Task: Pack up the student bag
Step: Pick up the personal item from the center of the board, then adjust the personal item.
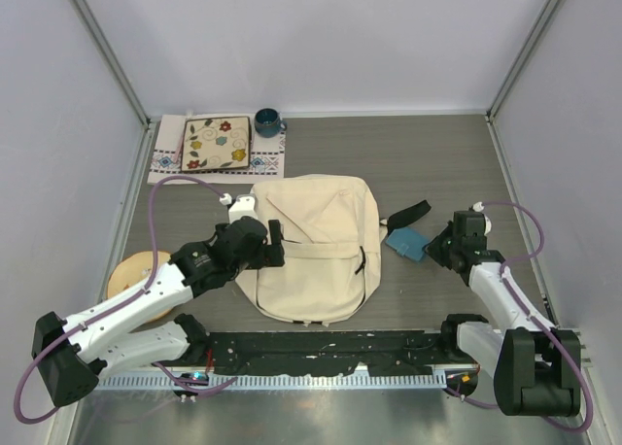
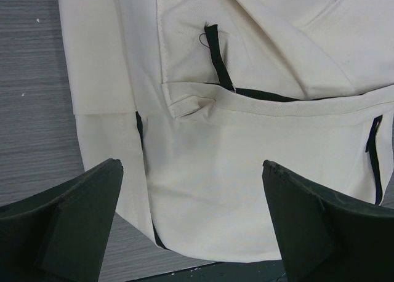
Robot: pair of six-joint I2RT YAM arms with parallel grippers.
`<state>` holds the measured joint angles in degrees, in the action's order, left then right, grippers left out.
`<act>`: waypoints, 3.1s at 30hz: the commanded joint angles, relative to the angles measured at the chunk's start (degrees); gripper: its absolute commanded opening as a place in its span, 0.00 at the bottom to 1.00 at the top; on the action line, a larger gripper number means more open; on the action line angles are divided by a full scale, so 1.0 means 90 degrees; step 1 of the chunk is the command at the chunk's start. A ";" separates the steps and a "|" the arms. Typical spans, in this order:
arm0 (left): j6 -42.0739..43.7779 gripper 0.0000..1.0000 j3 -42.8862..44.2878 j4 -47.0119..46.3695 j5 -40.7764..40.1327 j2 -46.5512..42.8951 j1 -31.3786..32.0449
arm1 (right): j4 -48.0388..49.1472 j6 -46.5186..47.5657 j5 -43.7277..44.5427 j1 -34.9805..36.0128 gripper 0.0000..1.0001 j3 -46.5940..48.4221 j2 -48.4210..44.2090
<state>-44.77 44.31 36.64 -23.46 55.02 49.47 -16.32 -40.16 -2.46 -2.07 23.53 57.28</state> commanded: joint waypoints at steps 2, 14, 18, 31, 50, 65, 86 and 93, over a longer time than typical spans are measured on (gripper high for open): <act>-0.0025 1.00 0.0018 -0.0214 0.0019 -0.0098 -0.0028 | -0.0130 0.0117 -0.0059 -0.0024 0.01 0.0120 -0.0348; -0.0133 1.00 0.0115 -0.0292 -0.0020 -0.0449 -0.0028 | -0.1058 0.0156 0.0117 -0.0024 0.01 0.0959 -0.1236; -0.0123 1.00 0.0174 -0.0380 0.0068 -0.0528 -0.0028 | -0.1312 0.0165 0.0098 -0.0024 0.01 0.1262 -0.1452; -0.0093 1.00 0.0261 -0.1278 0.0692 -0.0401 -0.0028 | -0.1537 0.0234 -0.1298 -0.0024 0.01 0.2121 -0.1979; -0.2828 1.00 -0.0159 -0.5983 0.0909 0.1356 0.0791 | 0.0504 -0.1953 -0.2559 0.0073 0.01 0.1331 -0.2526; -0.3112 0.99 0.0397 -0.8230 -0.0831 0.3347 0.1524 | 0.0875 -0.2461 -0.2461 0.0551 0.01 0.1126 -0.2634; -0.3082 0.38 0.0848 -0.8651 -0.0557 0.4101 0.1524 | 0.0924 -0.2559 -0.2784 0.0649 0.01 0.0950 -0.2682; -0.3101 0.08 0.0652 -0.8486 -0.0655 0.3925 0.1515 | 0.0895 -0.2491 -0.2774 0.0640 0.01 0.0921 -0.2663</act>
<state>-73.21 50.00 -36.77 -29.56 92.73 62.50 -9.93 -62.94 -24.67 3.25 31.79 33.61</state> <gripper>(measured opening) 0.117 0.034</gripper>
